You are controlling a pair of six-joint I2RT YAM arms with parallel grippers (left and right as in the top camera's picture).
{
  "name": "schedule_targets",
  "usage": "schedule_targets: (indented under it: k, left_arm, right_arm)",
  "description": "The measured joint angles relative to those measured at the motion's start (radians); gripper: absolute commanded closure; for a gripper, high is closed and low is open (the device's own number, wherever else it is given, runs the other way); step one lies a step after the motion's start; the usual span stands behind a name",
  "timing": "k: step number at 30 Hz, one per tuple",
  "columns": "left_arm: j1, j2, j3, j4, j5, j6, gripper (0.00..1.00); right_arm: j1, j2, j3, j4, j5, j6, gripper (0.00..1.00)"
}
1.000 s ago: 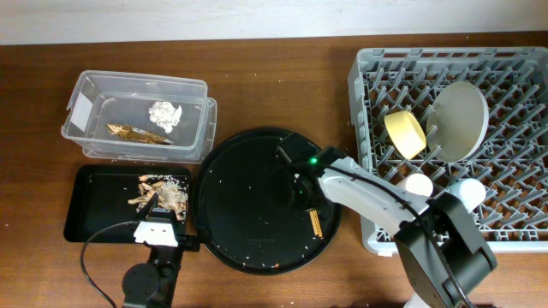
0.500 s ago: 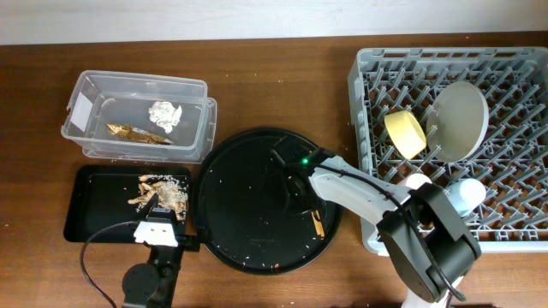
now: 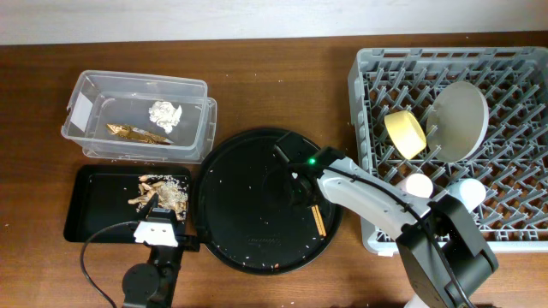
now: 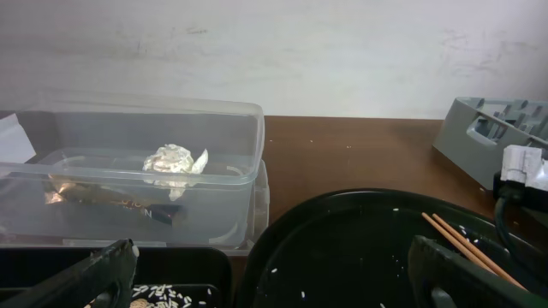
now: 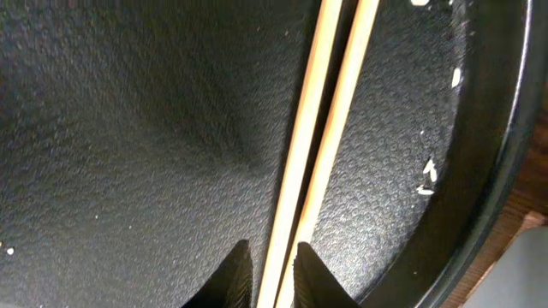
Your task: Sort waste into correct bins and load items into the dishwasher rack
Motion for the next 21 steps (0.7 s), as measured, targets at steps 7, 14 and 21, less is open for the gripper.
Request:
schedule_targets:
  k: [7,14,21]
  left_arm:
    - [0.0,0.0,0.0,0.0,0.0,0.0,0.0]
    - [0.0,0.0,0.0,0.0,0.0,0.0,0.0]
    - [0.0,0.0,0.0,0.0,0.0,0.0,0.0]
  right_arm:
    - [0.0,0.092,0.003,0.024,0.007,0.001,0.82]
    - [-0.002,0.091,0.016,-0.037,-0.039,0.01,0.96]
    - [-0.089,-0.198,0.156,-0.16,-0.055,-0.016,0.96]
